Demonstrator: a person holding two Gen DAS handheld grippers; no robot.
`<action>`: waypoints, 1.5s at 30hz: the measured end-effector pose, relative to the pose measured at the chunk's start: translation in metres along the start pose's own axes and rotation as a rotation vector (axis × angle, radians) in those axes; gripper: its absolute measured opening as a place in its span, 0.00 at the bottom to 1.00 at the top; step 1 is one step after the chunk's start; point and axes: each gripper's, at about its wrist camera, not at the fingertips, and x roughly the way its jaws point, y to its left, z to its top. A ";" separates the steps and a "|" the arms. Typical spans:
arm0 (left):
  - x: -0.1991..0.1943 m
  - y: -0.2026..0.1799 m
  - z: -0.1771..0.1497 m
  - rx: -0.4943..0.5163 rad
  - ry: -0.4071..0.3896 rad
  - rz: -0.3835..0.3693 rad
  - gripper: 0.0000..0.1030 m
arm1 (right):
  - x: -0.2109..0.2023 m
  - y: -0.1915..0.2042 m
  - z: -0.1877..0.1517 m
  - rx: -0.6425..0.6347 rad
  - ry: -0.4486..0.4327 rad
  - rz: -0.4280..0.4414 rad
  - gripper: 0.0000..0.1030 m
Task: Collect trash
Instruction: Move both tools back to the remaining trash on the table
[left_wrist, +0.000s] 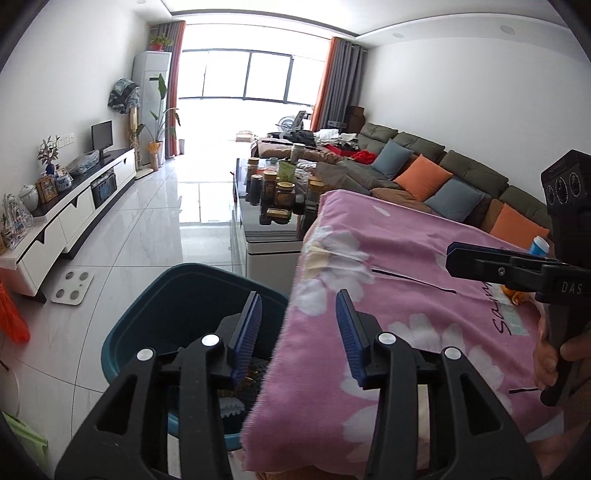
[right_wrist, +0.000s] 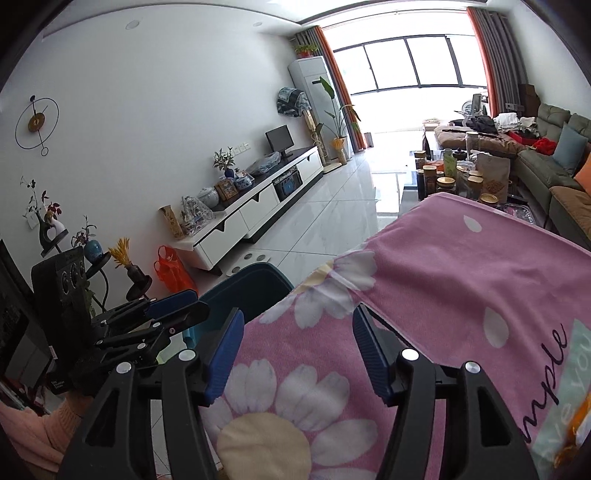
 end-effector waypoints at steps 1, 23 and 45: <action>0.000 -0.012 0.000 0.022 0.000 -0.024 0.43 | -0.009 -0.003 -0.005 0.004 -0.013 -0.021 0.57; 0.045 -0.246 0.009 0.372 0.061 -0.451 0.45 | -0.198 -0.126 -0.102 0.277 -0.237 -0.521 0.57; 0.090 -0.322 0.012 0.490 0.136 -0.521 0.45 | -0.226 -0.167 -0.158 0.451 -0.245 -0.553 0.57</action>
